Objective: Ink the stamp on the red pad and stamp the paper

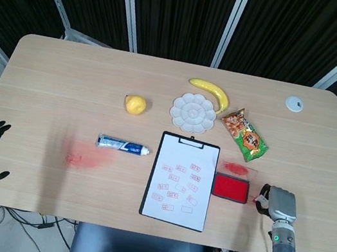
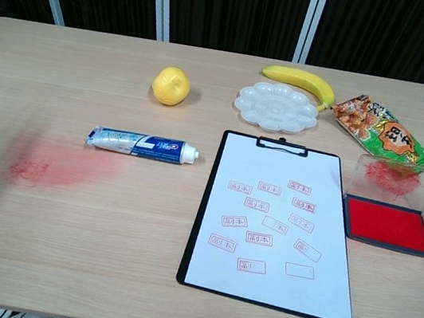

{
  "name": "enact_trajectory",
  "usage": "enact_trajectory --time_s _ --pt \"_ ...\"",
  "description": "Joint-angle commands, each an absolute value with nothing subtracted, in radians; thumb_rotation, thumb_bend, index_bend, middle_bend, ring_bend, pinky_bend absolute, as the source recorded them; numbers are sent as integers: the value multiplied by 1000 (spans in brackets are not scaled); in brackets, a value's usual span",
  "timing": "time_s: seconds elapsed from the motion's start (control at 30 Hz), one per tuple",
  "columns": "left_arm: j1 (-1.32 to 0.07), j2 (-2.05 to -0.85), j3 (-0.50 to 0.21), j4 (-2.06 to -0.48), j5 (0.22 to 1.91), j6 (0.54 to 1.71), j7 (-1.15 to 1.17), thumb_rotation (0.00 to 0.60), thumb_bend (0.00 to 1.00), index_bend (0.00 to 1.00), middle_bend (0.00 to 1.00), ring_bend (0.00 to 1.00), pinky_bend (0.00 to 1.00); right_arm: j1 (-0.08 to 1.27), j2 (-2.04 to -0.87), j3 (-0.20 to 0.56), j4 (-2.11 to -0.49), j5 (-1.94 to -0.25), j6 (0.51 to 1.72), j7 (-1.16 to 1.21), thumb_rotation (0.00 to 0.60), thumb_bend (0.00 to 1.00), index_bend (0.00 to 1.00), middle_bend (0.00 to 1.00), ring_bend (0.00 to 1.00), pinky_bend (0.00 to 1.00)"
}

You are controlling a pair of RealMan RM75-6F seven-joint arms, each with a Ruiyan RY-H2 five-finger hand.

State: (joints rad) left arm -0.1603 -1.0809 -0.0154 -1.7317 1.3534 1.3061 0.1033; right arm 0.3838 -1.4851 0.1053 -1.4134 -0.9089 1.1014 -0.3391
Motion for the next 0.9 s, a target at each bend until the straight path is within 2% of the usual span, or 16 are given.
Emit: enact_trajectory --time_s 0.03,0.3,0.67,0.9 --pt "-160 -1081 -15 -1732 1354 1307 103 600 15 0 0 0 0 383 -1486 108 -1411 -893 1094 -354 600 509 895 699 806 808" --pt "-158 -1081 -16 -1730 1362 1312 93 600 15 0 0 0 0 381 -1488 121 -1411 -864 1083 -365 600 504 887 692 803 808" --pt "-156 -1080 -16 -1729 1366 1312 85 600 15 0 0 0 0 381 -1481 128 -1427 -832 1074 -390 600 411 832 653 767 808" --pt "-155 -1079 -16 -1729 1368 1314 83 600 15 0 0 0 0 381 -1477 130 -1433 -823 1071 -400 600 395 796 624 739 808"
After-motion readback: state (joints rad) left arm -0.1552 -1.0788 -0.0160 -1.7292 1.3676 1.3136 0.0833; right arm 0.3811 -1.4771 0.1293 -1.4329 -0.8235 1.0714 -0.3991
